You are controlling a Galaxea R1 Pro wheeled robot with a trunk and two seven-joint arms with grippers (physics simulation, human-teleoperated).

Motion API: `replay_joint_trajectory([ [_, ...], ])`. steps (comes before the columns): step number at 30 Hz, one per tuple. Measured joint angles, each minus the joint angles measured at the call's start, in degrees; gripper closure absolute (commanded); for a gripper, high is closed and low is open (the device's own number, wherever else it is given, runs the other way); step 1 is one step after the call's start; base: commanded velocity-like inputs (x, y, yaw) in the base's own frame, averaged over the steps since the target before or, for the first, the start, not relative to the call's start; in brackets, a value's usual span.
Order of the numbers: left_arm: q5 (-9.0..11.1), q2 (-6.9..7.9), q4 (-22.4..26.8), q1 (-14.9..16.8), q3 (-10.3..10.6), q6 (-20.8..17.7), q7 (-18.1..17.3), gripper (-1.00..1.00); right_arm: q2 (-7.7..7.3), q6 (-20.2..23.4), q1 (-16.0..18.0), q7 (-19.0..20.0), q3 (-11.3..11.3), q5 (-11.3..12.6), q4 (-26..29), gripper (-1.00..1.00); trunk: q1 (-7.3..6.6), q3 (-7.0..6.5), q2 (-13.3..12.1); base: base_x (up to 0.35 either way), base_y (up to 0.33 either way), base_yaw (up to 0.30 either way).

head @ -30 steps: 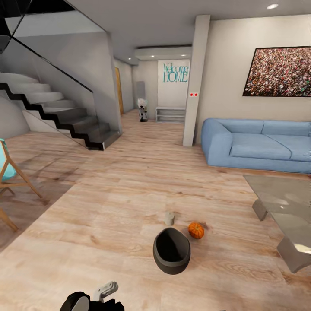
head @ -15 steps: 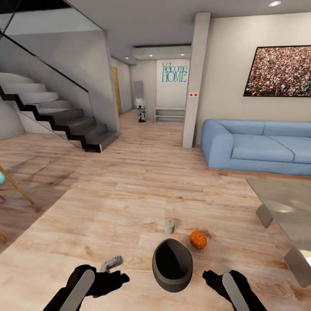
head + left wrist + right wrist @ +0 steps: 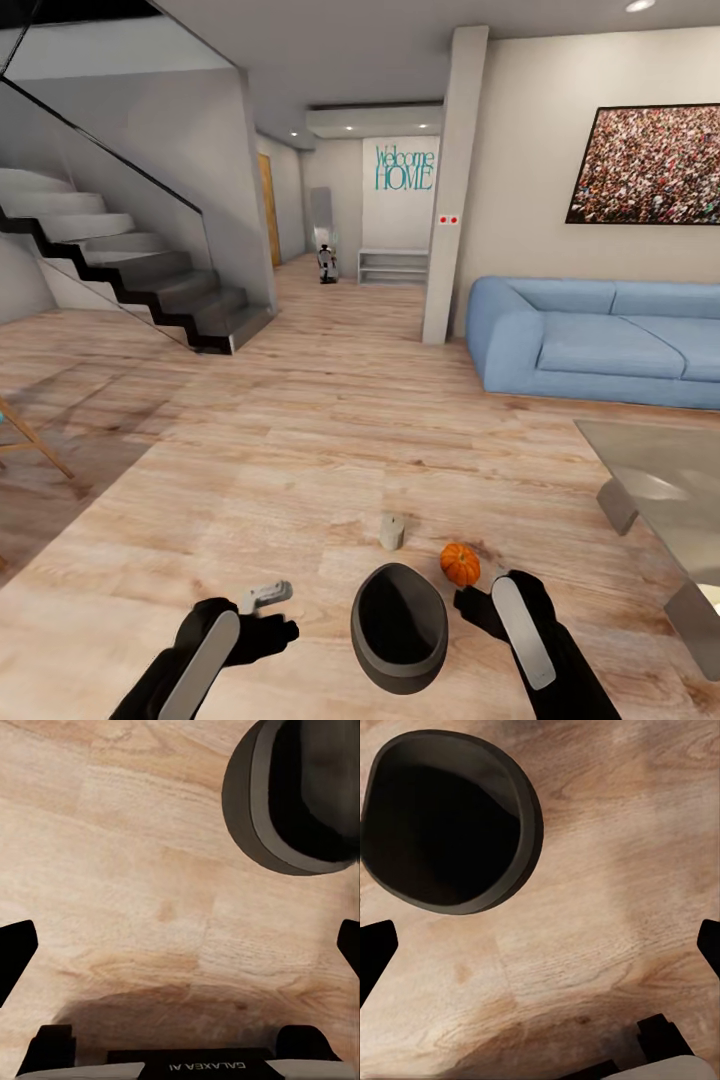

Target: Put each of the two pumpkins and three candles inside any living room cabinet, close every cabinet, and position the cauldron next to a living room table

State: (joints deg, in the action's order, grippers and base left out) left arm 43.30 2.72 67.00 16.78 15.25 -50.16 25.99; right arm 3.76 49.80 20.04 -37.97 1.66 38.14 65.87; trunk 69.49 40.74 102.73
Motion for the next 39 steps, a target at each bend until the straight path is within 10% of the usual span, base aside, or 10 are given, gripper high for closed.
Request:
replay_joint_trajectory([
  [7, 0.17, -1.50, -0.65, 0.19, -0.14, 0.11, 5.19, -1.00, 0.40, 0.18, 0.09, 0.16, -0.09, -0.37, -0.05, -1.00, 0.00, 0.00, 0.00, 0.000, 0.000, 0.000],
  [18, 0.59, -1.21, -0.62, 1.05, -0.92, -0.26, 4.89, -1.00, 0.37, -0.19, 0.09, 0.26, -4.04, -0.65, -0.21, -1.00, 0.00, -0.10, 0.00, 0.101, 0.000, -0.033],
  [39, 0.32, -1.54, -0.71, 1.06, -0.86, 0.11, 5.09, -1.00, 0.37, -0.66, 0.09, 0.43, -4.38, -0.58, -1.87, -1.00, 0.00, -0.63, 0.00, 0.091, -0.037, -0.053],
])
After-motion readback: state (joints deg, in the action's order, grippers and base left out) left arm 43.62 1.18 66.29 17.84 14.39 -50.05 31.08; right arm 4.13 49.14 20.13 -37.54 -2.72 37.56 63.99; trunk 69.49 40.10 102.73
